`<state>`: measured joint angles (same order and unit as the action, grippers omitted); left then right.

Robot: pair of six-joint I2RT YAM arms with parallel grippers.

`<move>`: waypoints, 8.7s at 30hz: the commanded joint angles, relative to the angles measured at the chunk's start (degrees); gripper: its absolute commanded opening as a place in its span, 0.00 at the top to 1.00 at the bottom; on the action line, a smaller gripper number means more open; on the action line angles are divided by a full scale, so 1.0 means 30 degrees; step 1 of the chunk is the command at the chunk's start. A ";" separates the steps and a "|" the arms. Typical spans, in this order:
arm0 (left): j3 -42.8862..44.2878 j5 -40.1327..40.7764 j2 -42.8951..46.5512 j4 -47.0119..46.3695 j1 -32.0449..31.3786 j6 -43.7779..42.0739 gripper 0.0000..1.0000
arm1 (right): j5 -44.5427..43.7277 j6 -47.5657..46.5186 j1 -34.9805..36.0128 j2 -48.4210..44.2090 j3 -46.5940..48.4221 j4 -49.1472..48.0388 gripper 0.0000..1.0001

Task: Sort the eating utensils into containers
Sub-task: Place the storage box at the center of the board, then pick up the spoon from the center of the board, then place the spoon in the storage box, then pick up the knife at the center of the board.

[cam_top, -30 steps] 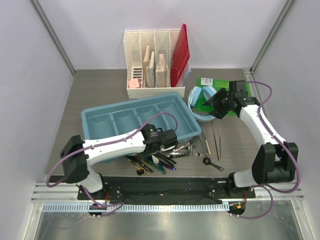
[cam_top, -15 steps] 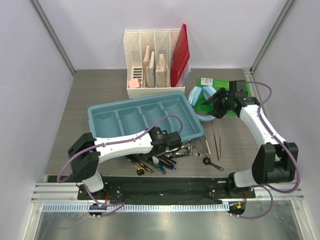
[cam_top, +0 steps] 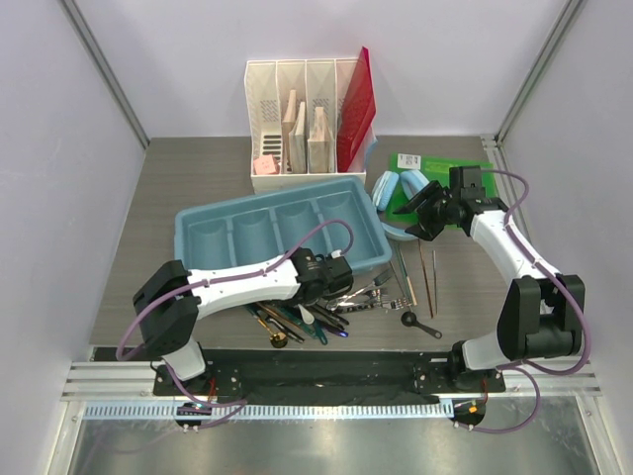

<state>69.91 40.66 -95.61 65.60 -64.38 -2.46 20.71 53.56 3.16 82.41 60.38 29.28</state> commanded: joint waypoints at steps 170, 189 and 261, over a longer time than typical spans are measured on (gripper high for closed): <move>-0.7924 -1.0391 0.8636 -0.0836 0.5815 2.0097 1.00 | -0.2304 -0.3206 0.6359 -0.1251 0.2726 0.4949 0.35; 0.0568 -0.8311 0.7156 0.1691 0.5815 1.7551 1.00 | -0.2626 -0.3410 0.6097 -0.0605 0.3398 0.4509 0.35; -0.7539 -1.4460 1.0486 -0.2734 1.0210 1.6580 0.36 | -0.0399 -0.2561 0.3224 -0.0459 0.2022 0.2546 0.35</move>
<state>49.21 2.44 -64.93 62.59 -33.63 44.27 19.25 44.60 11.35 81.47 65.87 38.74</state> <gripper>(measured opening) 0.636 0.655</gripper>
